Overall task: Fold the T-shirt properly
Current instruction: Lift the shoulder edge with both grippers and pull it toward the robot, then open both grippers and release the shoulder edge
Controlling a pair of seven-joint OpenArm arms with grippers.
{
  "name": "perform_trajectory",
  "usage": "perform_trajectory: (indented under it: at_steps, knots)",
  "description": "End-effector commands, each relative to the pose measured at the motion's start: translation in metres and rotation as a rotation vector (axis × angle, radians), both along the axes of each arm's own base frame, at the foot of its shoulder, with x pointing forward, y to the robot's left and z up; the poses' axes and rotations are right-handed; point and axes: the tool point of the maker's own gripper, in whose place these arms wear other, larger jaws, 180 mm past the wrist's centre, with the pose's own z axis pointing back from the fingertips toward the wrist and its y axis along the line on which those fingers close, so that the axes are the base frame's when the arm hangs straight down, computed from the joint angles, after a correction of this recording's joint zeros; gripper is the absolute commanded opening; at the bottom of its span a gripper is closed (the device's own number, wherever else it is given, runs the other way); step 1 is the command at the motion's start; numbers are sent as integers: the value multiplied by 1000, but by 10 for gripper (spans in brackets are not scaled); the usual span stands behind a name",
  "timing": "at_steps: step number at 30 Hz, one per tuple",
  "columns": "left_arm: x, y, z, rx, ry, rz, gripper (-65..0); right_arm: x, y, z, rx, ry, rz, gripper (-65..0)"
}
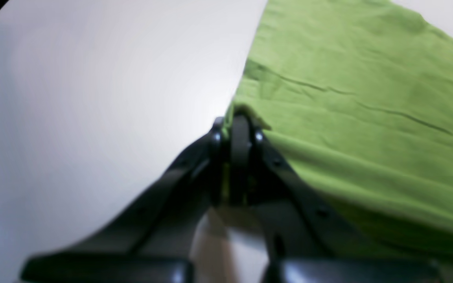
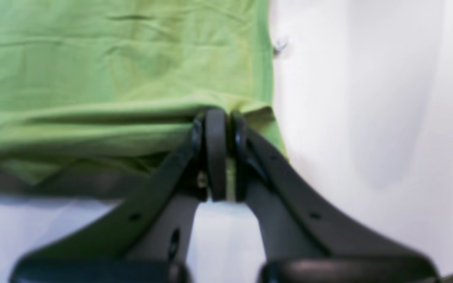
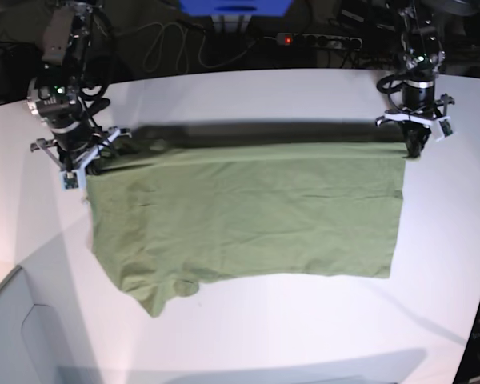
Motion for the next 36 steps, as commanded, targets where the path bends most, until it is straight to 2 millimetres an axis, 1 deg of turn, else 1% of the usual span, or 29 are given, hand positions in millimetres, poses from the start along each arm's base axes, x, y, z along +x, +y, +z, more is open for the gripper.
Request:
perform_trajectory:
  at_steps: [1,3,5,7,9,12,17,21,29,36]
  knots:
    - [12,6,15,25,-58,3,-650,11,-1,7,-7,-36,14,-649]
    - [18,9,14,21,-68,11,-650,19,0,4,2,-36,14,-649]
    - [25,10,15,17,-79,18,-650,26,6,1,14,-33,28,-649]
    - [30,11,16,14,-90,22,-650,33,11,1,21,-39,40,-649]
    - [33,10,18,12,-99,21,-650,41,13,6,22,-54,46,-649]
    - [36,0,15,3,-92,-8,-650,49,19,12,25,-76,63,-649]
    - [38,-13,10,-12,-83,-37,-650,62,17,13,27,-85,62,-649]
    - [40,-13,12,-12,-88,-37,-650,65,14,10,25,-76,59,-649]
    - [65,-12,30,-11,-159,-37,-650,65,15,8,28,-70,58,-649]
    - [65,-11,31,-9,-160,-30,-650,61,13,5,25,-55,56,-649]
